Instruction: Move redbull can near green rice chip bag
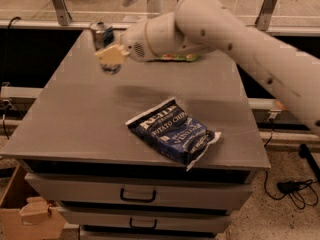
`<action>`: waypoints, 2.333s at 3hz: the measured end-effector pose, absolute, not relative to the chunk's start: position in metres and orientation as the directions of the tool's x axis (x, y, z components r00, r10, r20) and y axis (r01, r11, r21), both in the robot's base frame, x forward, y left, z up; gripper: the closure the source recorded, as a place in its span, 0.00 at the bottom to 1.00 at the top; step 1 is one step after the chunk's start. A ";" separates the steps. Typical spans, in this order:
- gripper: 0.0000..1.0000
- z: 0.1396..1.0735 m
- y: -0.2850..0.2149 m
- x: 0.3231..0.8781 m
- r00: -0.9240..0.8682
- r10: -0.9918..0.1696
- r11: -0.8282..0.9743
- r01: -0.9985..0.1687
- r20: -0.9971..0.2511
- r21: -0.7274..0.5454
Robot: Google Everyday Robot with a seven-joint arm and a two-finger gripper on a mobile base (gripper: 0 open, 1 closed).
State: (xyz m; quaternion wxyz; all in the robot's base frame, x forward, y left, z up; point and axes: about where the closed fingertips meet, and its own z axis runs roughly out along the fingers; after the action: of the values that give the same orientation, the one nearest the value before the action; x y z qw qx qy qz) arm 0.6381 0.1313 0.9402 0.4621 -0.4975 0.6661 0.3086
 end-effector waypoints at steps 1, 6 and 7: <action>1.00 0.973 0.066 0.652 -0.042 -0.360 0.413 -0.903 -0.932 -0.119; 1.00 0.929 -0.154 0.739 -0.203 -0.244 0.688 -0.725 -0.948 -0.022; 1.00 0.909 -0.153 0.754 -0.225 -0.232 0.676 -0.736 -0.946 0.009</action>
Offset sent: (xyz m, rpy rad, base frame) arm 0.0544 -0.2187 0.0841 0.0478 -0.1973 -0.3217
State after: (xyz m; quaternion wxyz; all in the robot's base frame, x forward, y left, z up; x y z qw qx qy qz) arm 0.7540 -0.1530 0.9094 0.5311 -0.3247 0.7458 0.2373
